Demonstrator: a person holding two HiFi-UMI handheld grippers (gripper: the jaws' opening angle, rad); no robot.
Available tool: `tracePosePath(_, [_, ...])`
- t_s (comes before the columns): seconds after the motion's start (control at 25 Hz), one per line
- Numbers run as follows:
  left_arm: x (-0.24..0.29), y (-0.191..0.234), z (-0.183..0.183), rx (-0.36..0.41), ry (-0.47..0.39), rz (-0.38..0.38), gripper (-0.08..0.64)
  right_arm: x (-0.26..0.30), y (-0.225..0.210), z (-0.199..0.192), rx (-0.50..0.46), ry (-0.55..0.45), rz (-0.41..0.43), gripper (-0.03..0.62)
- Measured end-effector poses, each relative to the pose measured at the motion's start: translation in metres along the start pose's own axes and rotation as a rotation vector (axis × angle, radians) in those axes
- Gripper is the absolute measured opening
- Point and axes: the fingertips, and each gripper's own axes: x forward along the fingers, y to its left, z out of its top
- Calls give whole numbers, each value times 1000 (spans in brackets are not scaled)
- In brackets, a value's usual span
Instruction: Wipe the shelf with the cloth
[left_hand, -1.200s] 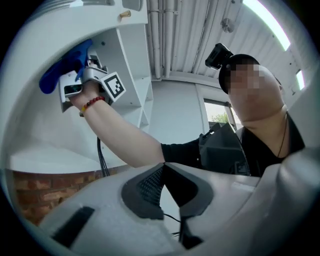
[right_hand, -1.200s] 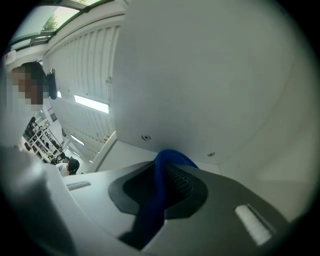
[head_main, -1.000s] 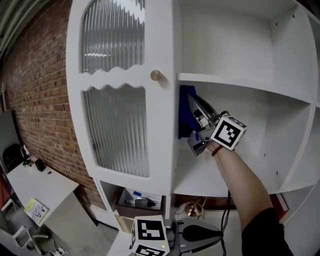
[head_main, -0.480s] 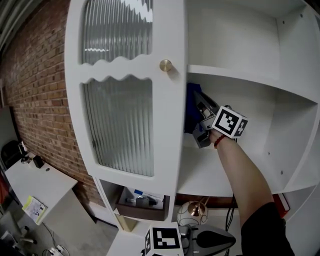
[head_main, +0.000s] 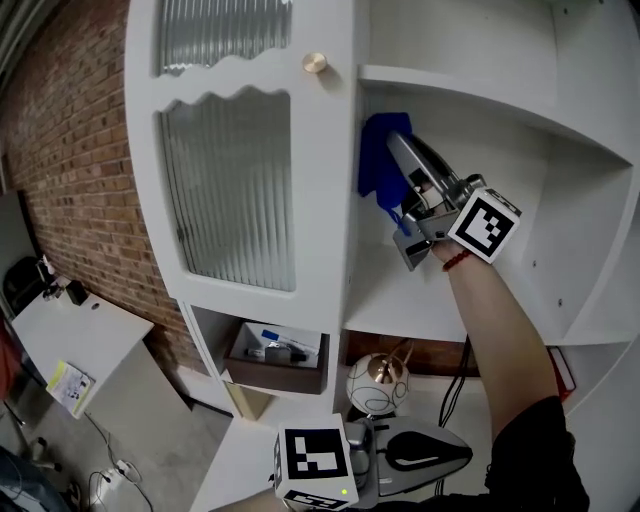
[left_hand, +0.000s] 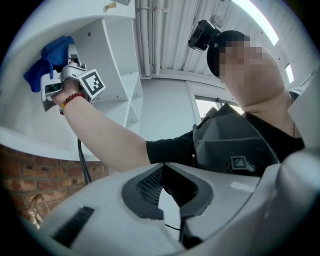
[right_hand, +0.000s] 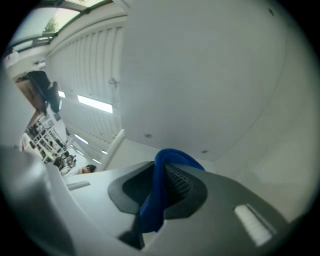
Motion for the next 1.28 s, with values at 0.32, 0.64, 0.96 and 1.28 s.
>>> tracePosePath(0.32, [28, -27, -1, 69, 33, 24, -2, -21, 81, -12, 5, -9, 130, 51])
tracePosePath(0.64, [37, -37, 6, 41, 36, 38, 2, -13, 66, -18, 83, -52, 67, 49])
tracePosePath(0.96, [51, -37, 20, 128, -26, -6, 2, -6, 18, -28, 203, -33, -35, 49])
tracePosePath(1.28, [22, -15, 20, 42, -111, 27, 2, -2, -36, -46, 191, -4, -157, 49])
